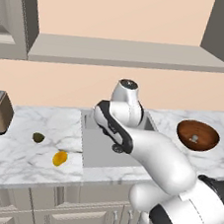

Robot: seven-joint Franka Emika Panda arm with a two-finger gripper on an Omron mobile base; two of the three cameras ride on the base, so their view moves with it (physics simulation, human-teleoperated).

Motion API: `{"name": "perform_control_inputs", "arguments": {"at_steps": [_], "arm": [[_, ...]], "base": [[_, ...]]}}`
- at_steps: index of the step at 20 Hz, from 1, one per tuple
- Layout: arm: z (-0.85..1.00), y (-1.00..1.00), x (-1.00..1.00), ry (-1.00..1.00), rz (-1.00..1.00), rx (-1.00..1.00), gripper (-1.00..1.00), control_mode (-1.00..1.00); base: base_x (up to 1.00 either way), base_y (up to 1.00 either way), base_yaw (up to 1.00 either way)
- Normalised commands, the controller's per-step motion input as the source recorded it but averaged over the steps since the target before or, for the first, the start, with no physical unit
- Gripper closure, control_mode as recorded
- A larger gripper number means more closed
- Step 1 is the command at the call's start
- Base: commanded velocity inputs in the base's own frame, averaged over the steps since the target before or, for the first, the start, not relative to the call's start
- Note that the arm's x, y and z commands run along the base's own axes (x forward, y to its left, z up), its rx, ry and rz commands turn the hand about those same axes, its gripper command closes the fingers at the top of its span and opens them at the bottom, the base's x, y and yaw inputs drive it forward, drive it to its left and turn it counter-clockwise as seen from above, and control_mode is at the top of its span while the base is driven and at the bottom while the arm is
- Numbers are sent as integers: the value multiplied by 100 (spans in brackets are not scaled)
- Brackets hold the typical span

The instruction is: There is a mixed pile of frozen fruits and vegetables on the counter. Locate all the frozen vegetables and place the items in a bowl on the counter. Take all the frozen fruits and defrost them in a running sink.

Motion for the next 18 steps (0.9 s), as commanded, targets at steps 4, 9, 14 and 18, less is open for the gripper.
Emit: {"name": "perform_control_inputs", "arguments": {"at_steps": [4,9,14,18], "arm": [[10,-73,-13,-13,-8,-3,100,-100],[10,-69,-16,-15,-8,-3,100,-100],[14,-71,-12,-13,-8,-5,100,-100],[27,-63,-1,-3,-12,-5,100,-100]], "base": [[0,0,0],[0,0,0],[0,0,0],[0,0,0]]}}
